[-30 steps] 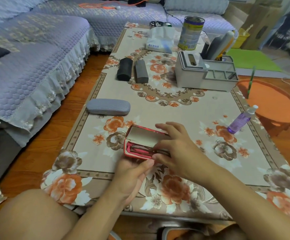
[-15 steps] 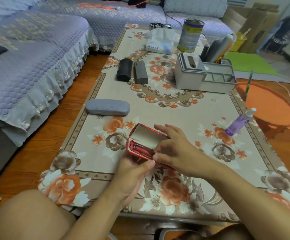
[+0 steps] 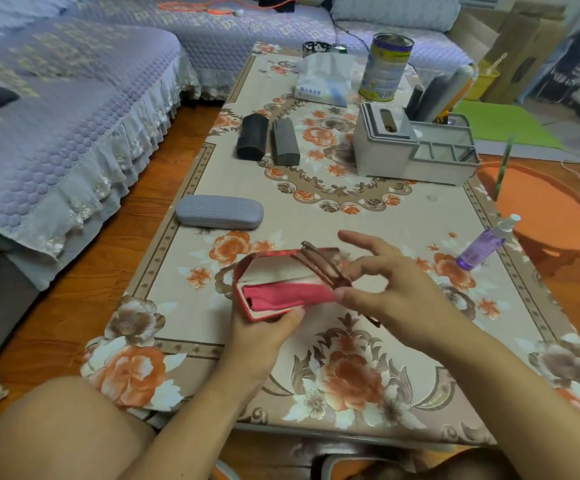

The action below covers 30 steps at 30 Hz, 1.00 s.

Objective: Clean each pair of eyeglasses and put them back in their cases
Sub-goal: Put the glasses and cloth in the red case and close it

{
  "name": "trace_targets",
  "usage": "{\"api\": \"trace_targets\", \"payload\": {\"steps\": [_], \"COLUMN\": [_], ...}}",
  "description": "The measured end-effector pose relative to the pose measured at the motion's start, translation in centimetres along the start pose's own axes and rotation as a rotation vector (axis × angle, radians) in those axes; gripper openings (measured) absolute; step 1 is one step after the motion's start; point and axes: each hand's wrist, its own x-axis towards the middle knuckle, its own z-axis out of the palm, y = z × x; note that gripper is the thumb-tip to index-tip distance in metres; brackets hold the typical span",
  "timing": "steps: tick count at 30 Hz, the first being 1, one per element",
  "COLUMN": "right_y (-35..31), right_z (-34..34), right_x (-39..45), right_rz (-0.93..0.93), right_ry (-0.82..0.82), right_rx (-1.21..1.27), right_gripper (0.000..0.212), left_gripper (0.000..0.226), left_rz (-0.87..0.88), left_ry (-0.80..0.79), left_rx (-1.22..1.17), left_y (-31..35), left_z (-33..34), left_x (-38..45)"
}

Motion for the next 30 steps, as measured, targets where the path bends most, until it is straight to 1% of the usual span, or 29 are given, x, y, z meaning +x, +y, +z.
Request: {"api": "trace_targets", "payload": {"steps": [3, 5, 7, 9, 10, 13, 15, 17, 18, 20, 21, 22, 23, 24, 25, 27, 28, 30], "right_y": [-0.4, -0.4, 0.0, 0.2, 0.3, 0.6, 0.9, 1.3, 1.4, 1.8, 1.9, 2.0, 2.1, 1.8, 1.6, 0.9, 0.7, 0.2], "right_z": [0.4, 1.1, 1.7, 2.3, 2.6, 3.4, 3.9, 4.1, 4.1, 3.6, 3.2, 2.9, 2.6, 2.5, 2.7, 3.2, 3.4, 3.3], "right_x": [-1.5, -2.1, -1.7, -0.5, 0.3, 2.2, 2.8, 3.0, 3.0, 3.0, 3.1, 3.1, 3.2, 3.2, 3.2, 3.2, 3.2, 2.5], "right_rz": [0.204, 0.367, 0.522, 0.667, 0.723, 0.818, 0.817, 0.806, 0.797, 0.760, 0.734, 0.706, 0.672, 0.641, 0.613, 0.567, 0.542, 0.463], "right_ry": [0.128, 0.135, 0.135, 0.169, 0.193, 0.206, 0.188, 0.219, 0.246, 0.281, 0.293, 0.296, 0.278, 0.241, 0.200, 0.145, 0.148, 0.219], "right_rx": [0.212, 0.423, 0.634, 0.807, 0.866, 1.060, 1.156, 1.112, 1.060, 0.938, 0.876, 0.809, 0.734, 0.652, 0.578, 0.466, 0.410, 0.248], "right_gripper": [0.019, 0.025, 0.017, 0.005, 0.003, 0.011, 0.014, 0.011, 0.010, 0.011, 0.013, 0.014, 0.013, 0.009, 0.007, 0.011, 0.014, 0.023], "left_gripper": [0.059, 0.062, 0.062, 0.063, 0.063, 0.061, 0.064, 0.072, 0.076, 0.082, 0.081, 0.074, 0.066, 0.061, 0.063, 0.067, 0.063, 0.051], "left_rz": [0.103, 0.122, 0.138, 0.143, 0.142, 0.087, -0.003, -0.109, -0.167, -0.369, -0.466, -0.529, -0.561, -0.578, -0.580, -0.575, -0.573, -0.602], "left_ry": [0.080, 0.115, 0.120, 0.096, 0.075, 0.007, -0.104, -0.291, -0.388, -0.534, -0.605, -0.645, -0.653, -0.617, -0.576, -0.423, -0.352, -0.198], "left_rx": [0.060, 0.061, 0.098, 0.134, 0.140, 0.130, 0.114, 0.064, -0.035, -0.417, -0.619, -0.744, -0.766, -0.668, -0.542, -0.333, -0.271, -0.275], "left_y": [0.5, 0.7, 0.6, 0.5, 0.4, 0.1, -0.1, -0.4, -0.4, 0.5, 1.1, 1.6, 2.0, 1.9, 1.9, 2.1, 2.3, 2.2], "left_z": [-0.1, 0.0, 0.0, 0.2, 0.3, 1.0, 0.9, 0.2, -0.4, -1.5, -1.8, -1.8, -1.5, -1.0, -0.3, 1.4, 2.1, 3.1], "left_x": [0.7, 1.0, 1.0, 0.6, 0.4, -0.3, -0.7, -1.1, -1.2, -1.6, -1.7, -1.6, -1.5, -1.1, -0.8, -0.7, -0.7, -1.3]}}
